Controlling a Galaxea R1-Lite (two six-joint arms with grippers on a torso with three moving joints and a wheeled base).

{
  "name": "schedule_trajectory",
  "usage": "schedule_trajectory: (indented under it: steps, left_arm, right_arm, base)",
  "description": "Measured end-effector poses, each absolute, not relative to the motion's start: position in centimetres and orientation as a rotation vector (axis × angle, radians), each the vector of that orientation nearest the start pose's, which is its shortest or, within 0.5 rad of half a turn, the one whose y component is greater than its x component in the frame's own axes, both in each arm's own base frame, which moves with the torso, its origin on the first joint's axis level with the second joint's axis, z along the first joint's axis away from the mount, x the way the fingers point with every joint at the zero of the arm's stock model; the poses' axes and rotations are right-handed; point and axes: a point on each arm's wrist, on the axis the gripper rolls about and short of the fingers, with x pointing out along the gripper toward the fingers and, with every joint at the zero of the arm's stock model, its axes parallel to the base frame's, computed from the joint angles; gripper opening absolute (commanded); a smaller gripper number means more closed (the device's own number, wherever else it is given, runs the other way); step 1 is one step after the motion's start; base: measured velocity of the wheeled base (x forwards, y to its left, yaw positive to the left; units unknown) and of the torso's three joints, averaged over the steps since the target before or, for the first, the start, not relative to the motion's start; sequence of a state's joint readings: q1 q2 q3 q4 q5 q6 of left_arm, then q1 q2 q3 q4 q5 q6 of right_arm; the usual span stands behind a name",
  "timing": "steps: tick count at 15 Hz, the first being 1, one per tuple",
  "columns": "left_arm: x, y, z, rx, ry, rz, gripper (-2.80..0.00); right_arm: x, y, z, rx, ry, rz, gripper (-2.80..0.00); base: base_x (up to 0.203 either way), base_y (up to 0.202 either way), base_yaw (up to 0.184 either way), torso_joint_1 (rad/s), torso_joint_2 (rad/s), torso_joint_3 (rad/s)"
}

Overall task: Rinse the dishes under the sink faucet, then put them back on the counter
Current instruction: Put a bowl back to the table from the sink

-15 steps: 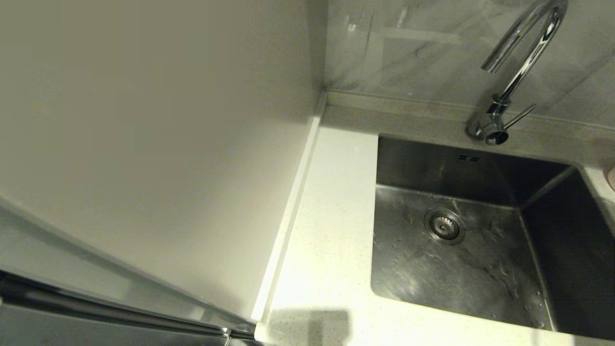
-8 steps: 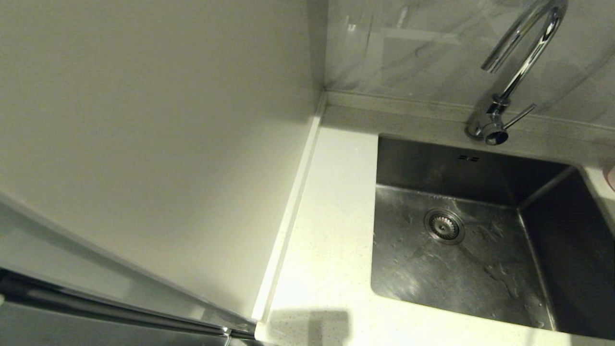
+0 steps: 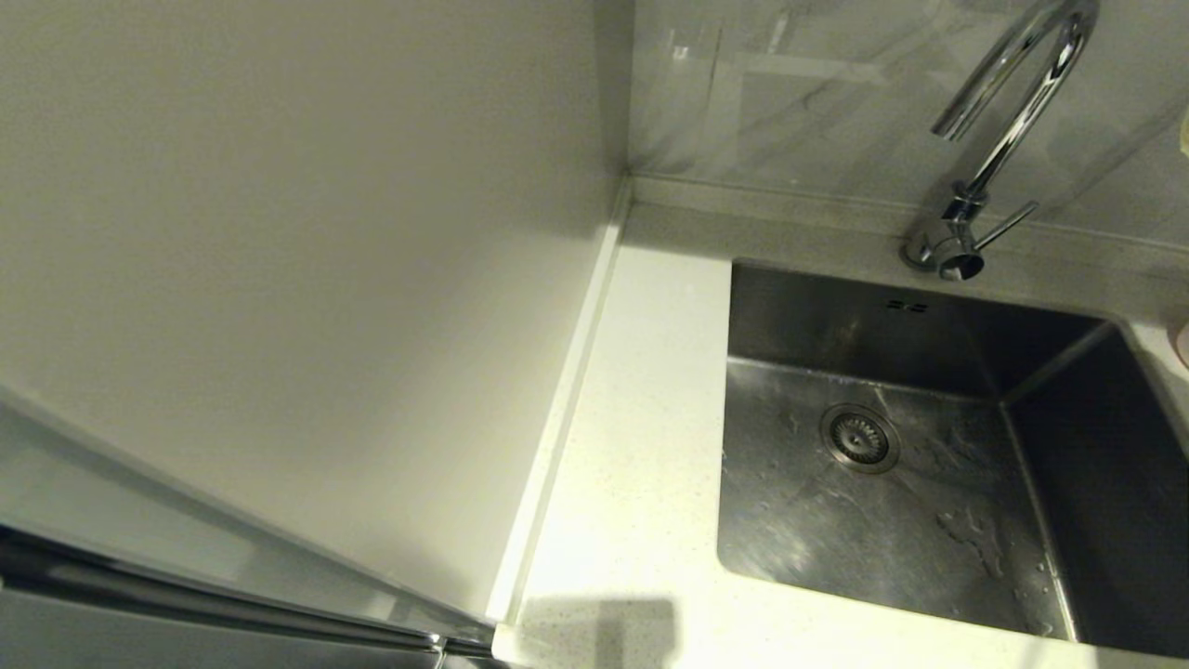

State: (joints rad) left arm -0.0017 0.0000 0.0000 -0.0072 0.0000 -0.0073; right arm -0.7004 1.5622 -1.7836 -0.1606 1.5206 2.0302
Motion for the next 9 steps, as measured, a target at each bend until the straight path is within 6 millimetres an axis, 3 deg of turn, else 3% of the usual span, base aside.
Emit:
schedule_trajectory:
  steps: [3,5,7,9]
  left_arm:
    - [-2.3,0.0,7.6,-0.007,-0.007,-0.002,-2.80]
    - [-2.3,0.0,7.6,-0.008,-0.007,-0.002,-2.80]
    - [-2.3,0.0,7.6,-0.007,-0.007,-0.002,-2.80]
    - [-2.3,0.0,7.6,-0.007,-0.007,-0.002,-2.80]
  right_arm:
    - [17.4,-11.7,45.4,1.330,0.560,0.707,-2.80]
    - [16.7,-11.1,45.1,1.287,0.540,0.719,-2.80]
    - [16.9,-11.3,44.0,1.408,0.597,0.686,-2.80]
    - [17.4,-11.6,41.8,1.661,0.719,0.606,-2.80]
  base:
    - [0.000,0.000,0.000,0.000,0.00,0.000]
    - [0.000,0.000,0.000,0.000,0.00,0.000]
    - [0.000,0.000,0.000,0.000,0.00,0.000]
    - [0.000,0.000,0.000,0.000,0.00,0.000]
